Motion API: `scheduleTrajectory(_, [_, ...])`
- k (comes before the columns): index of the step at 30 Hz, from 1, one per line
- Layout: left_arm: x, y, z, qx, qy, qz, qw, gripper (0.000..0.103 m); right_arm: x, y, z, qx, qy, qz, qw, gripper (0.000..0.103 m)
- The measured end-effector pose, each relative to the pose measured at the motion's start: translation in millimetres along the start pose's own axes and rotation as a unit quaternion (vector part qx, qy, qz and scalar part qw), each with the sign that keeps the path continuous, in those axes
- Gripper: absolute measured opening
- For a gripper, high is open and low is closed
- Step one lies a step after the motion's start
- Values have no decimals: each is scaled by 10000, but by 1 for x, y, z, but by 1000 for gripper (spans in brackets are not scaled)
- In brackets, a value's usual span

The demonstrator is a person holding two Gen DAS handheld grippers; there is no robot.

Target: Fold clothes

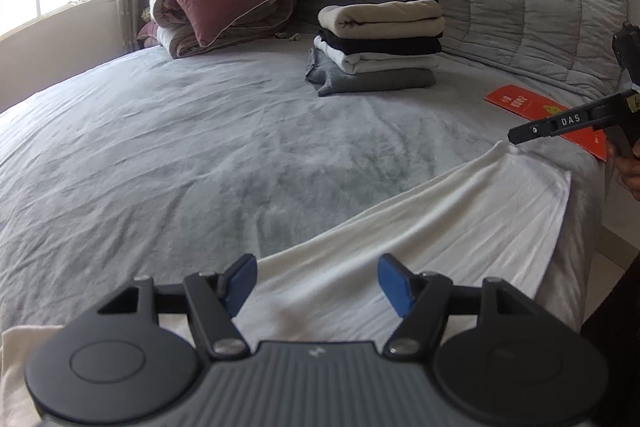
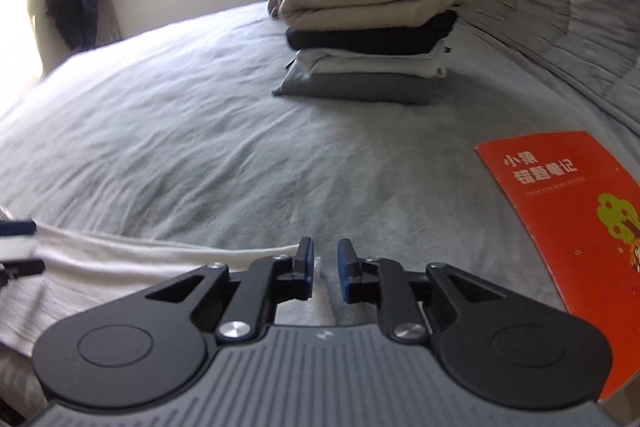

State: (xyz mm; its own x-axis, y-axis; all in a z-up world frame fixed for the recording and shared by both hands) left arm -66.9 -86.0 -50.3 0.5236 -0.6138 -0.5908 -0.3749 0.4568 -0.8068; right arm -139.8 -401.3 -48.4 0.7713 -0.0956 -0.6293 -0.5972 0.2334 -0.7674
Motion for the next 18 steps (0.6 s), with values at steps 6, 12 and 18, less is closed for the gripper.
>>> scheduleTrajectory(6, [26,-27,-2,-123,512,138,9985,65,-6,0,-14,583,-519,23,9969,28])
scheduleTrajectory(12, [52,-30,-9,-103,807,323,9962,49,13,4,-8,392,-669,154,9969,32])
scheduleTrajectory(18, [57,-24,-13,-59,956,266,9950,18,22,10,10,-388,-654,73,9971,22])
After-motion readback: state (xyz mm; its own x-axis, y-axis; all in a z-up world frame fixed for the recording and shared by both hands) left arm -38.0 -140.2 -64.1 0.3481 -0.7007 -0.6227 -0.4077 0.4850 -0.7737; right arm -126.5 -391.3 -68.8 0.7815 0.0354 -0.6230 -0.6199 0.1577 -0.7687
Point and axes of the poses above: each gripper's, at about its wrist camera, not at the fingertips, and x roughly the way its jaws point, z to its left, y to its underside, the point moved 3 cm from there along x, roughly the way its jaws point, and after that the axes turned 2 degrees about y, right-handed, at the moved point
